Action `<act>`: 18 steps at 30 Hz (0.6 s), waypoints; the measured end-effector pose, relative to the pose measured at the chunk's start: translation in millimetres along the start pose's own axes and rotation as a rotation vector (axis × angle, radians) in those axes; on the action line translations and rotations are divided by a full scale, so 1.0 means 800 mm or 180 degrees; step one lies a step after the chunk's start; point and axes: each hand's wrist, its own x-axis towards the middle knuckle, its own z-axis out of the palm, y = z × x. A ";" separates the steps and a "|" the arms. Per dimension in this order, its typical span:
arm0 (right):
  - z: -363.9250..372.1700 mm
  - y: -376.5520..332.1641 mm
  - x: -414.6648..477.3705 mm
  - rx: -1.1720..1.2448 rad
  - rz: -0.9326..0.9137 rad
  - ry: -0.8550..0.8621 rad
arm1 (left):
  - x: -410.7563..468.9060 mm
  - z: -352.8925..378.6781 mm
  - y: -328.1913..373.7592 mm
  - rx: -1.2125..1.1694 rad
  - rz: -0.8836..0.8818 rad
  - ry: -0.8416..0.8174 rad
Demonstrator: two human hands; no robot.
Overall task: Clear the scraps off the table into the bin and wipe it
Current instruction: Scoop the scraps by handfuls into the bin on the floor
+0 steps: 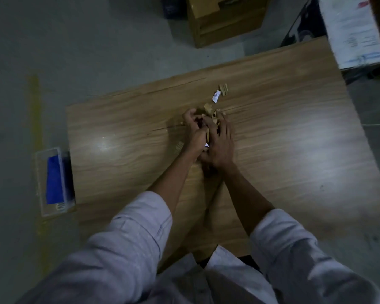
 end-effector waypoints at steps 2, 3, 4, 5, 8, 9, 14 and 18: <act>0.002 -0.001 -0.001 -0.0129 -0.0013 -0.0025 | -0.003 -0.003 0.000 -0.0276 -0.0254 0.0095; 0.001 -0.004 0.000 -0.0217 -0.0029 -0.0001 | -0.003 -0.005 0.000 -0.0438 -0.0345 0.0102; 0.002 -0.005 0.002 -0.0296 -0.0070 0.0064 | -0.002 -0.008 -0.001 -0.0565 -0.0430 0.0125; 0.001 -0.009 0.004 -0.0402 -0.0105 0.0122 | -0.004 -0.012 0.001 -0.0699 -0.0521 0.0153; 0.003 -0.012 0.010 -0.0679 -0.0133 0.0214 | -0.015 -0.030 0.004 -0.0919 -0.0443 0.0434; 0.004 -0.014 0.011 -0.0735 -0.0081 0.0211 | -0.022 -0.038 0.004 -0.0957 -0.0332 0.0542; 0.000 -0.016 0.029 -0.0770 0.0222 -0.0480 | -0.066 -0.064 -0.015 -0.0529 0.0116 0.1145; -0.029 -0.015 0.049 0.0176 0.0986 -0.0527 | -0.097 -0.058 -0.045 -0.0182 -0.0117 0.1347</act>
